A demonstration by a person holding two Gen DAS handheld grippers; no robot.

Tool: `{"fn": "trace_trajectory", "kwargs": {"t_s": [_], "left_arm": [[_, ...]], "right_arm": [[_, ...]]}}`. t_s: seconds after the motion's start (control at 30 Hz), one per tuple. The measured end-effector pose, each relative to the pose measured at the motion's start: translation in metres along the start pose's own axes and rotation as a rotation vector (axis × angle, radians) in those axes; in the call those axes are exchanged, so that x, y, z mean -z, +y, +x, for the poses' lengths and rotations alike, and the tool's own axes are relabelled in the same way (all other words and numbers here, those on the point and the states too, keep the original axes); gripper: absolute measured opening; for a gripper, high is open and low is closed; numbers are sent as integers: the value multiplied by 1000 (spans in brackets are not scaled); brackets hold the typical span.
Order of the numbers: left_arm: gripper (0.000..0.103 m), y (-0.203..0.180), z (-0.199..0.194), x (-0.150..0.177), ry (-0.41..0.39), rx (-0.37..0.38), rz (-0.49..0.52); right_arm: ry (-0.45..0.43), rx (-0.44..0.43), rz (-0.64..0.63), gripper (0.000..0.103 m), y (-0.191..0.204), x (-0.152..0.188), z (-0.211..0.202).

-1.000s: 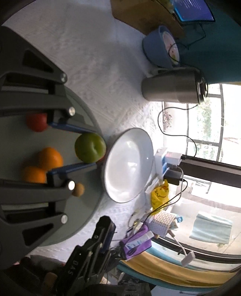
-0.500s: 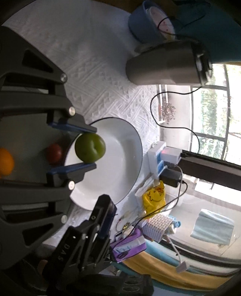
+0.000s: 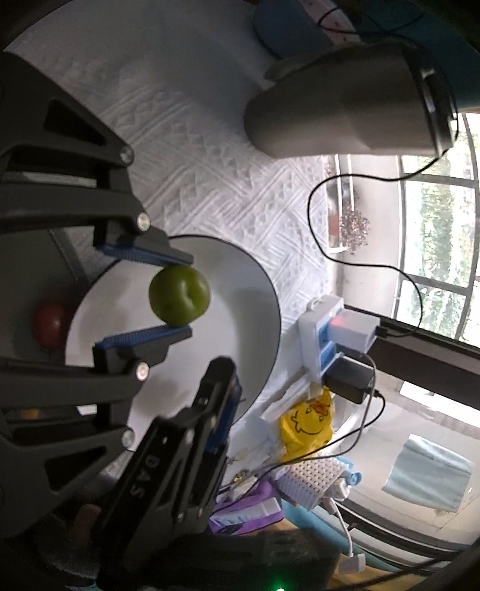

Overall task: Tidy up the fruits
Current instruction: 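Release the plum into the bowl while the left gripper releases the lime there, then move both open grippers back over the fruit tray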

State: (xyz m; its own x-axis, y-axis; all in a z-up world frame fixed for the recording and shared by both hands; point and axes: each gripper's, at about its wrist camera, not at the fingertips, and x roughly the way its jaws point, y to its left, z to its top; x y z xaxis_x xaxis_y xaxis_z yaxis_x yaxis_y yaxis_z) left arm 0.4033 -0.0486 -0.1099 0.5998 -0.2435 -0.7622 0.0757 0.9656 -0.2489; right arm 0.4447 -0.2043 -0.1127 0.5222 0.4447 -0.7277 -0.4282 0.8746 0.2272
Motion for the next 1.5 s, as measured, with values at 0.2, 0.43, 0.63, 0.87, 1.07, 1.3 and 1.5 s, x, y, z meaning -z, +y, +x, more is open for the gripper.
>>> {"fn": "trace_trajectory", "kwargs": {"t_s": [0.2, 0.43, 0.63, 0.87, 1.07, 1.3, 1.5], "left_arm": [[34, 4, 5, -3, 16, 6, -27], [36, 4, 3, -3, 9, -6, -20], [37, 3, -9, -2, -13, -13, -12], [38, -1, -34, 3, -50, -20, -10], [43, -5, -67, 14, -102, -8, -16], [43, -12, -94, 32, -137, 4, -17], [43, -16, -116, 52, -163, 22, -15]], "right_arm": [[34, -37, 40, 30, -1, -11, 16], [59, -54, 41, 31, 1, -12, 24], [32, -51, 53, 55, 1, -15, 15], [4, -27, 33, 55, 7, -12, -9], [-24, -14, 20, 55, 15, -2, -38], [-48, -5, 5, 55, 29, 19, -73], [-55, 6, -1, 55, 38, 41, -95]]}}
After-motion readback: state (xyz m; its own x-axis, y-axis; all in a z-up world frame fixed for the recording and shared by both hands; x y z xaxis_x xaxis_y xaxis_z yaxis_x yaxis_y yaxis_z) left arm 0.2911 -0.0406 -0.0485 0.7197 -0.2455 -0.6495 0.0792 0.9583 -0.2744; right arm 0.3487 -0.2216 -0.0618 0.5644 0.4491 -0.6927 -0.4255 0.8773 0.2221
